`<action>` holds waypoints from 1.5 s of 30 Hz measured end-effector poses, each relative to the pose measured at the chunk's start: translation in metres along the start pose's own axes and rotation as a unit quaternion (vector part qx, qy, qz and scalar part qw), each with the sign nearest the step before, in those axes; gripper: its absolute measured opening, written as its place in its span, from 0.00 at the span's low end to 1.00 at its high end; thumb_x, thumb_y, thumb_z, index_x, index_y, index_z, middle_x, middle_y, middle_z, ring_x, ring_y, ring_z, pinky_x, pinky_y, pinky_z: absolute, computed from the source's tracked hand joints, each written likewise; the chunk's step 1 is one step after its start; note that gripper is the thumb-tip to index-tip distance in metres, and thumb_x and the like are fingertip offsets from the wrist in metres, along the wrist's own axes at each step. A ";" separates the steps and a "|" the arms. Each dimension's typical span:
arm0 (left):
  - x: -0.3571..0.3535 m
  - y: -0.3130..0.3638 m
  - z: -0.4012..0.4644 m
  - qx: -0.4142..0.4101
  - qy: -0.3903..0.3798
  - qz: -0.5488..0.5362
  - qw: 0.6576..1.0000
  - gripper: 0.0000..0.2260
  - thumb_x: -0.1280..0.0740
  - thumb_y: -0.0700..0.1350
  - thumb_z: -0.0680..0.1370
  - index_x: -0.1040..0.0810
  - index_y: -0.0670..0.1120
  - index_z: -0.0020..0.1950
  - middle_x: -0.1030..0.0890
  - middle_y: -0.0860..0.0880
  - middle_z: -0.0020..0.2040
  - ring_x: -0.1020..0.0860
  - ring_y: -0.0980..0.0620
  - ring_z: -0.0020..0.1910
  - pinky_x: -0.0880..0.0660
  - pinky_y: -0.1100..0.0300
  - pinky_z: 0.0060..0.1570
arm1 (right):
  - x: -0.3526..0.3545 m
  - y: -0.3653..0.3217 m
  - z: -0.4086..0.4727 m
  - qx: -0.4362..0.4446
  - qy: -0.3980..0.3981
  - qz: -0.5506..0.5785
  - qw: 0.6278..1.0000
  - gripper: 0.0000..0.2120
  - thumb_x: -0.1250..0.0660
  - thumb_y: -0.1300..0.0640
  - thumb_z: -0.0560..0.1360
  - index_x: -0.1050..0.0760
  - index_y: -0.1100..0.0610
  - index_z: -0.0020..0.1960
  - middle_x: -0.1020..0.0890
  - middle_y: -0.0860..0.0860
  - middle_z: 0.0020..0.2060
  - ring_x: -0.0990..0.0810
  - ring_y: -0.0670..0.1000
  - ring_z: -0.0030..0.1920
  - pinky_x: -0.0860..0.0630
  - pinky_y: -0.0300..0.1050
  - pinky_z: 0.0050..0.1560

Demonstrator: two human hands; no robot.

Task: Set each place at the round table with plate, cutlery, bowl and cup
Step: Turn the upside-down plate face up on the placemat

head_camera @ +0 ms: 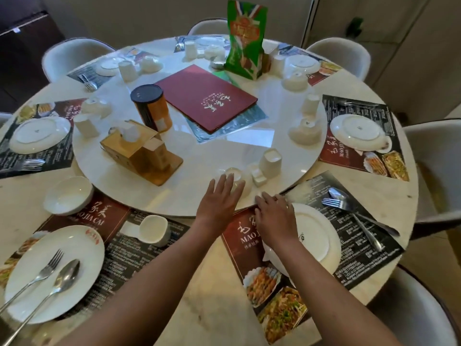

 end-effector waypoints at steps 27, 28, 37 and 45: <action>-0.016 -0.034 -0.113 0.452 -0.024 -0.570 0.686 0.15 0.43 0.37 0.82 0.31 0.47 0.68 0.26 0.42 0.58 0.27 0.43 0.50 0.18 0.49 0.39 | 0.000 0.031 -0.063 -0.075 -0.052 0.030 0.995 0.22 0.46 0.47 0.83 0.35 0.47 0.76 0.34 0.47 0.76 0.39 0.54 0.77 0.37 0.55 0.71; -0.025 -0.030 -0.116 0.463 -0.030 -0.596 0.656 0.16 0.43 0.37 0.82 0.30 0.46 0.69 0.27 0.41 0.60 0.27 0.43 0.51 0.18 0.50 0.34 | -0.003 0.033 -0.068 -0.076 -0.058 0.022 0.995 0.22 0.45 0.47 0.83 0.36 0.47 0.76 0.34 0.47 0.77 0.39 0.54 0.77 0.37 0.55 0.71; -0.064 -0.009 -0.124 0.472 -0.058 -0.695 0.540 0.12 0.39 0.39 0.82 0.28 0.44 0.66 0.26 0.39 0.60 0.22 0.37 0.51 0.17 0.44 0.35 | -0.013 0.036 -0.093 -0.069 -0.081 0.032 0.994 0.28 0.43 0.45 0.82 0.43 0.47 0.80 0.41 0.48 0.79 0.43 0.55 0.78 0.38 0.56 0.74; -0.070 -0.005 -0.121 0.477 -0.059 -0.701 0.527 0.14 0.35 0.44 0.83 0.27 0.45 0.68 0.24 0.40 0.60 0.20 0.38 0.53 0.16 0.44 0.40 | -0.012 0.036 -0.094 -0.060 -0.077 0.032 0.995 0.28 0.42 0.45 0.82 0.44 0.47 0.80 0.41 0.48 0.79 0.43 0.55 0.78 0.38 0.55 0.74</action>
Point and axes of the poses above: each hand's wrist, its own z-axis towards the middle knuckle, its own x-axis out of the back of the hand, y = z × x, the point moved 10 cm from there along z, towards the middle knuckle
